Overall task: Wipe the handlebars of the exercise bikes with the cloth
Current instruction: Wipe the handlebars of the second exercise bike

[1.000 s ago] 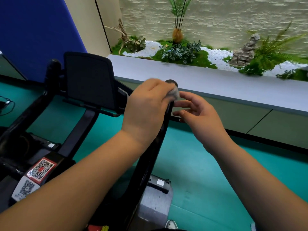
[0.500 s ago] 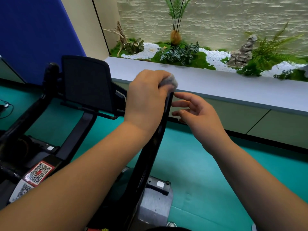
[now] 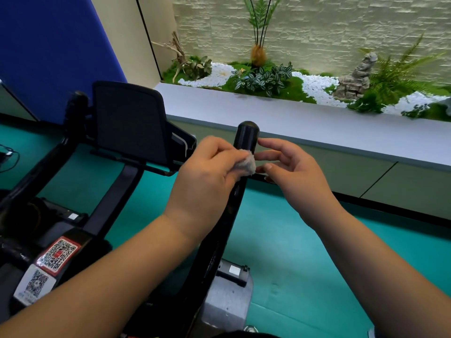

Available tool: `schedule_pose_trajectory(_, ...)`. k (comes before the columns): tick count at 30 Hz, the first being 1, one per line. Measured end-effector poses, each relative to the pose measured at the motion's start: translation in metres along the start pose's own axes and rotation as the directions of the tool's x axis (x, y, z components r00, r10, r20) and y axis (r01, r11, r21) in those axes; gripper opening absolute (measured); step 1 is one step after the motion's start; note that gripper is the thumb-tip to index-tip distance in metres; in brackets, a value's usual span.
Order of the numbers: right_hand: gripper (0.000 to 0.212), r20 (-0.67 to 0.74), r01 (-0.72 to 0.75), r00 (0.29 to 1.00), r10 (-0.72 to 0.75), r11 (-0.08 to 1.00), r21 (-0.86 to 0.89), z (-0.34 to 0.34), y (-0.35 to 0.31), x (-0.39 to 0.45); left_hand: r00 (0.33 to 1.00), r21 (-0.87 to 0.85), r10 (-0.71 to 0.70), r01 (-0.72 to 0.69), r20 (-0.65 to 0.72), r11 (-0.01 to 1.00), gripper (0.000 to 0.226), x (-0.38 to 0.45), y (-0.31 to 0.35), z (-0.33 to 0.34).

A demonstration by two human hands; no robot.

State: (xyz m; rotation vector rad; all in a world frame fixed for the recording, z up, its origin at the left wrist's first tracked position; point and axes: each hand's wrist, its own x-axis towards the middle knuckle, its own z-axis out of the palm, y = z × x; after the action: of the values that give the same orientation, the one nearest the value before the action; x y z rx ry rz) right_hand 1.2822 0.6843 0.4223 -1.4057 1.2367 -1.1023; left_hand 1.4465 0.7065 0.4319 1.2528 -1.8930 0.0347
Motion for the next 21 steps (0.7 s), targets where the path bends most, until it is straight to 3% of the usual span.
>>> schedule_pose_trajectory(5, 0.044, -0.002, -0.006, 1.000, 0.006, 0.999, 0.036, 0.003, 0.001, -0.002, 0.999, -0.033, -0.041, 0.042, 0.021, 0.999, 0.021, 0.013, -0.003, 0.000)
schedule_pose_trajectory(11, 0.044, 0.014, 0.013, 1.000, -0.013, 1.000, 0.006, 0.004, 0.003, -0.007, 0.979, -0.085, 0.044, -0.027, 0.197, 0.996, 0.016, -0.026, -0.009, -0.014)
schedule_pose_trajectory(17, 0.045, 0.017, 0.022, 1.000, -0.022, 1.000, -0.009, 0.004, 0.002, -0.007, 0.986, -0.099, -0.005, 0.022, 0.166, 0.995, 0.016, -0.010, 0.000, -0.008)
schedule_pose_trajectory(21, 0.048, 0.023, 0.024, 0.999, -0.023, 1.000, -0.008, 0.006, 0.004, -0.009, 0.964, -0.135, -0.018, 0.056, 0.266, 0.989, 0.015, -0.021, -0.004, -0.015)
